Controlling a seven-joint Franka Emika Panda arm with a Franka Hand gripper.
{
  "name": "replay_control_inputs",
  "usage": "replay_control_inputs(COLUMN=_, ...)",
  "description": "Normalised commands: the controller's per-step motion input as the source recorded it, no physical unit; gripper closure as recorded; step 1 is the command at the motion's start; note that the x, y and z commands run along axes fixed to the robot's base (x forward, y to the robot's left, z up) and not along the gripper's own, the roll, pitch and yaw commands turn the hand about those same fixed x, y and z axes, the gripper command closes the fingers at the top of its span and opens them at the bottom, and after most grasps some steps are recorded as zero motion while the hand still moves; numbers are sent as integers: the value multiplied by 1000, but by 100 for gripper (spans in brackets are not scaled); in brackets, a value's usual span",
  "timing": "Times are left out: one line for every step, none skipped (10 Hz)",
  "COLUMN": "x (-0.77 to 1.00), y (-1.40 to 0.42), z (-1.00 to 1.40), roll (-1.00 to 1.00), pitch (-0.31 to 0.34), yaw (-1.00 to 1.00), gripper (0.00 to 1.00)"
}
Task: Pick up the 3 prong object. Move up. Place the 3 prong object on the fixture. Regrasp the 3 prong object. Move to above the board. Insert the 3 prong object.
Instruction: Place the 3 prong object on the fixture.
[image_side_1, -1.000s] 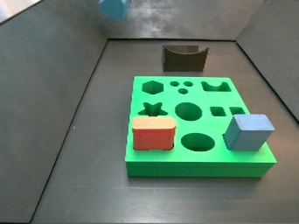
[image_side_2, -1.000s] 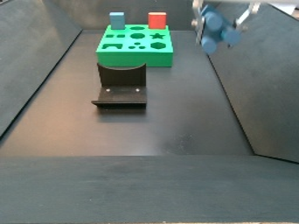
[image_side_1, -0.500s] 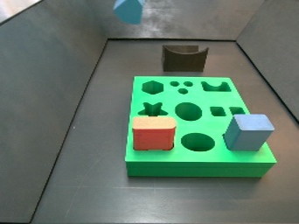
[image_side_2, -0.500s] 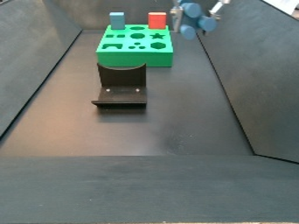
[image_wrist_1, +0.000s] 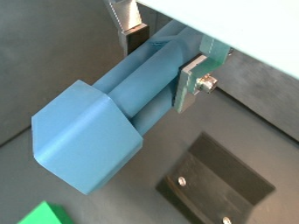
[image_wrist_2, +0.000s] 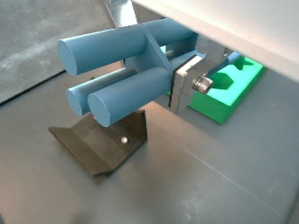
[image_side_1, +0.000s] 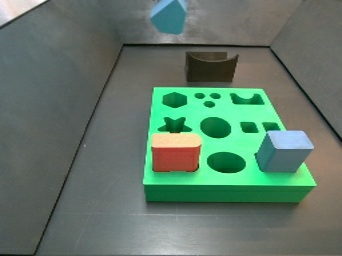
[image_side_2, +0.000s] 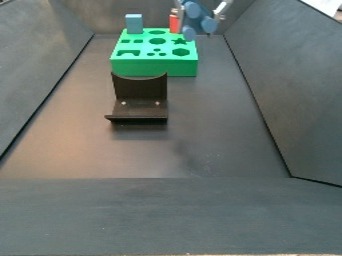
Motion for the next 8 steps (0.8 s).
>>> replay_control_inputs(x=997, y=-115, z=-60, roll=82, pitch=35, yaw=40, gripper=100)
replay_control_inputs(x=860, y=-75, z=-47, roll=104, pitch=49, yaw=43, gripper=100)
replay_control_inputs(x=795, y=-58, z=-39, roll=112, pitch=55, yaw=43, gripper=100)
replay_control_inputs(x=673, y=-35, z=-31, roll=125, pitch=70, yaw=43, gripper=100)
replay_control_inputs(x=559, y=-27, z=-25, roll=140, pitch=86, yaw=46, gripper=100)
replay_control_inputs(x=1000, y=90, z=158, roll=-1000, pitch=122, yaw=58, gripper=100)
replay_control_inputs(x=1000, y=97, z=166, roll=-1000, pitch=126, yaw=59, gripper=100)
replay_control_inputs(x=969, y=111, z=125, roll=-1000, pitch=137, yaw=17, gripper=100)
